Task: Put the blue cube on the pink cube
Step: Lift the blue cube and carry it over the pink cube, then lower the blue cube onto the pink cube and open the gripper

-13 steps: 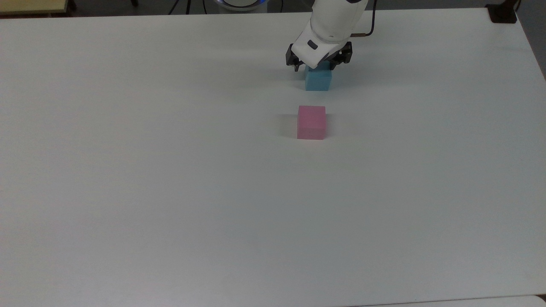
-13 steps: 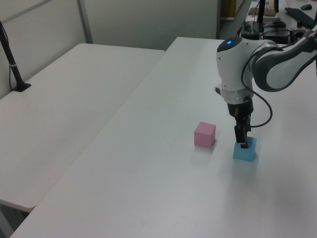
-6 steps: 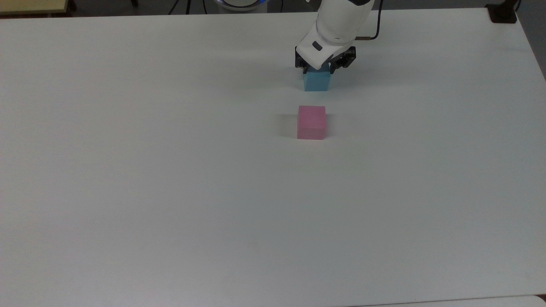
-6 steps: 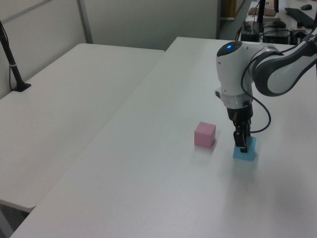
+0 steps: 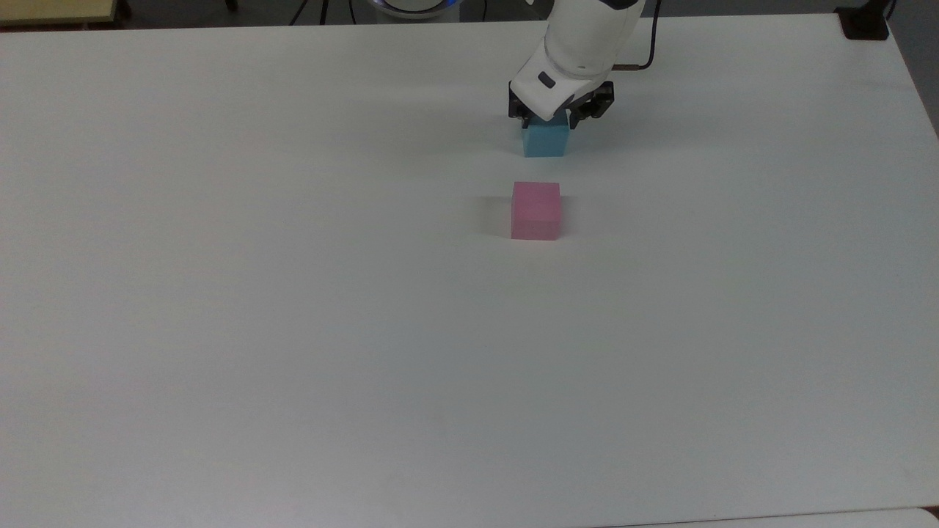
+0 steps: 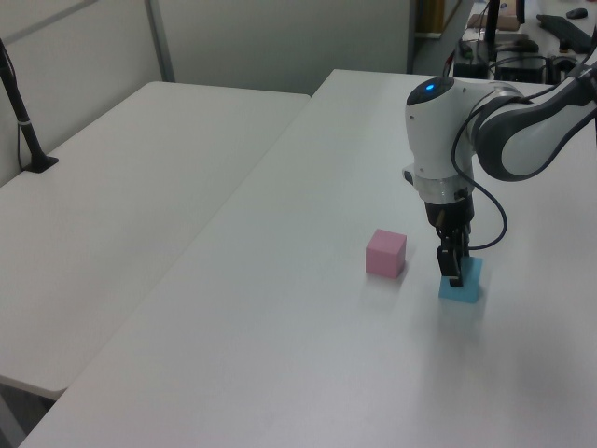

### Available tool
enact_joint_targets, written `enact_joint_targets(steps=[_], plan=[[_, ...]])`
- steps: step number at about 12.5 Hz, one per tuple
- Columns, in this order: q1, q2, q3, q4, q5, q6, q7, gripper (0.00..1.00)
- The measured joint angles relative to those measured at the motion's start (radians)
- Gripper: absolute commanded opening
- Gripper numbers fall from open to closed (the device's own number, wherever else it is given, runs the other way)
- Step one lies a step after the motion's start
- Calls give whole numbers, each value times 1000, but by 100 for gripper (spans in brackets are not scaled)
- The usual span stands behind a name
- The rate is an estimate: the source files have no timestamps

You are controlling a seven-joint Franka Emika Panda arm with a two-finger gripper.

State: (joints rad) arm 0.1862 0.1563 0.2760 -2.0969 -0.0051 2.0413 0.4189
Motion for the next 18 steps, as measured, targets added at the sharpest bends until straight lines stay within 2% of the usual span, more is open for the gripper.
enact_joint_targets(steps=[4,9,12,18], plan=[[-4,1,0,21,-1,4,-11,33],[-135,2,-6,226,-2,8,-131,35],[-145,45,-6,308,-2,-9,-139,35],[-147,112,-6,340,-8,-10,-203,36]])
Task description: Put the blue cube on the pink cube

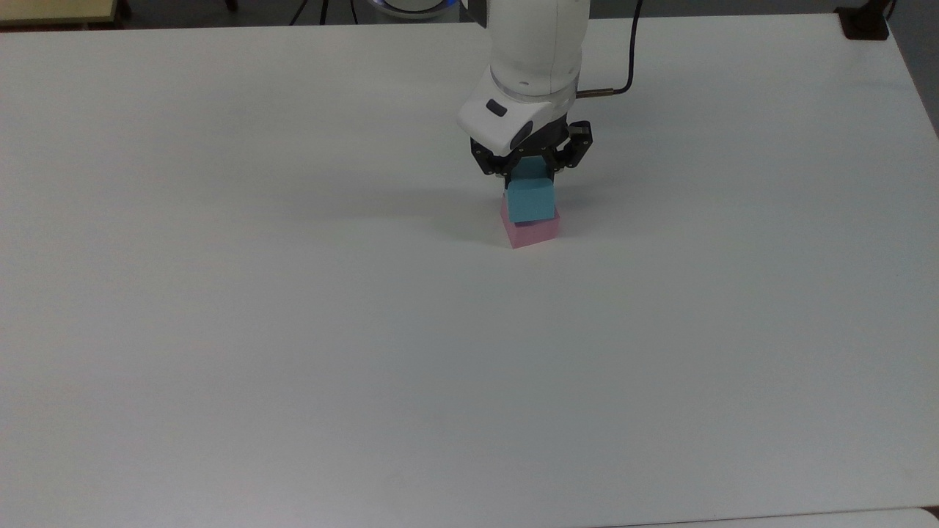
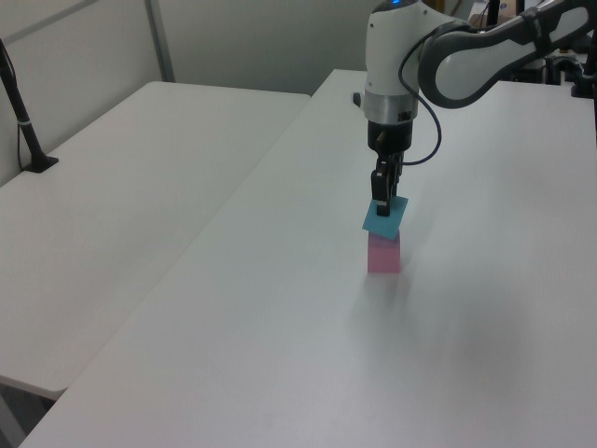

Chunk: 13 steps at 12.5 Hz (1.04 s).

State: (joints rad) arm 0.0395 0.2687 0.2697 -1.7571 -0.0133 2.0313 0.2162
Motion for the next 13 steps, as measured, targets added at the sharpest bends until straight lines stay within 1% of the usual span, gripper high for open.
enact_joint_targets(steps=[3,5,6,7,8,9,10,13], plan=[[-2,3,-1,3,-4,-1,-126,36],[-2,3,-1,6,-27,-18,-162,60],[-1,3,-1,6,-37,-31,-171,68],[2,5,-1,6,-43,-40,-171,71],[4,7,-1,5,-45,-43,-171,80],[5,10,0,4,-46,-44,-171,92],[5,10,0,4,-46,-44,-164,100],[11,11,0,4,-46,-44,-115,100]])
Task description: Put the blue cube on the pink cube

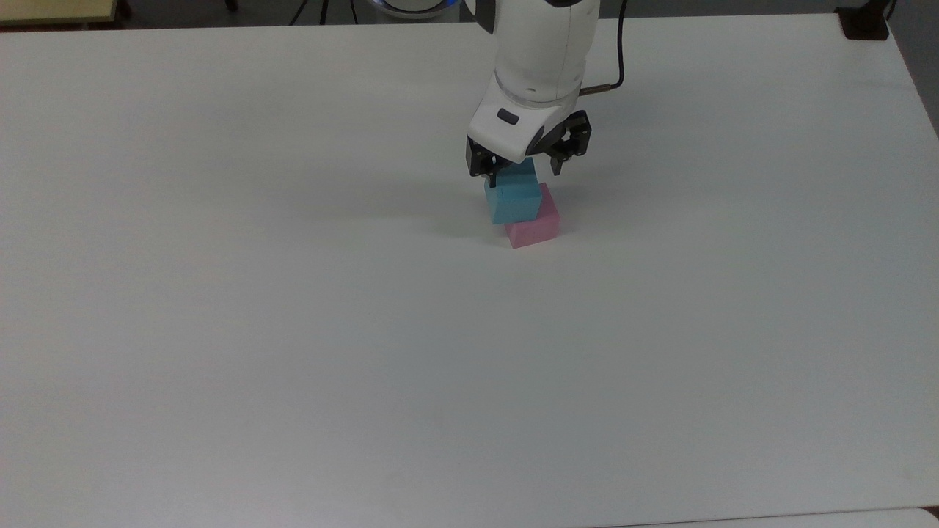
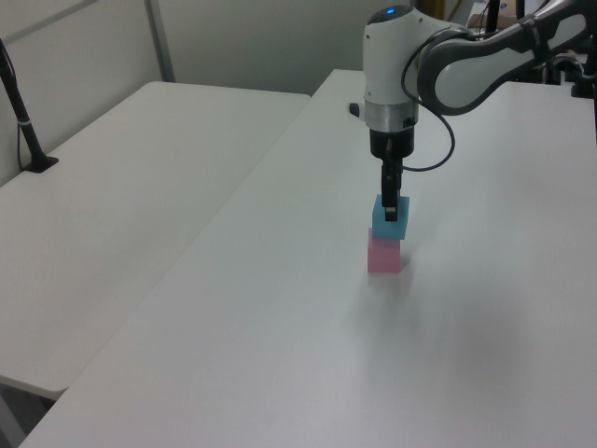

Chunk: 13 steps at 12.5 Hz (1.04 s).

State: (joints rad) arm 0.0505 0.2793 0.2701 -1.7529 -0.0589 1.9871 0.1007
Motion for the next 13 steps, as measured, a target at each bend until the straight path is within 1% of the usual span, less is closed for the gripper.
enact_joint_targets(steps=[2,4,7,10,13], plan=[[4,0,0,2,0,0,21,100],[5,-8,0,14,0,0,77,100],[7,-43,4,26,0,-34,111,100],[5,-92,5,52,0,-103,125,100],[-22,-182,-5,70,0,-212,160,100]])
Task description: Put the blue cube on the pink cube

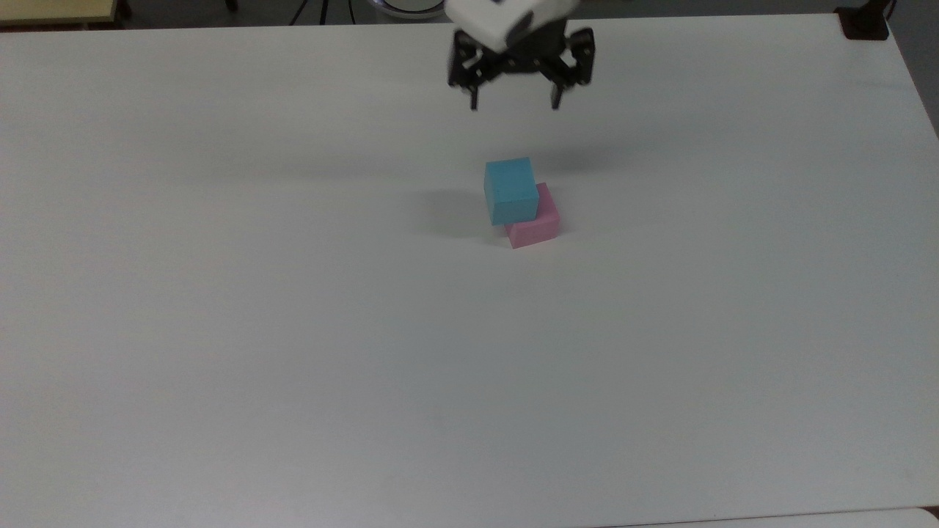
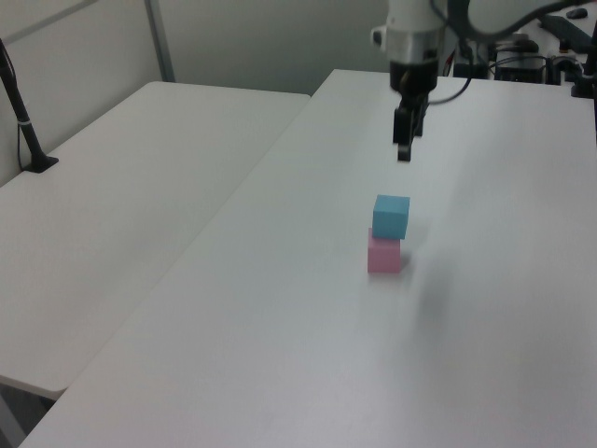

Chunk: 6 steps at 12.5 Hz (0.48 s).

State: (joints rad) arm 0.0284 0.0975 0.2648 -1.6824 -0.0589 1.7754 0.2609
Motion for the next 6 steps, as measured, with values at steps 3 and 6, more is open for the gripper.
enact_joint_targets(steps=[3,6], plan=[[-16,-104,-82,21,2,-125,1,100],[-14,-167,-179,28,2,-158,-80,100]])
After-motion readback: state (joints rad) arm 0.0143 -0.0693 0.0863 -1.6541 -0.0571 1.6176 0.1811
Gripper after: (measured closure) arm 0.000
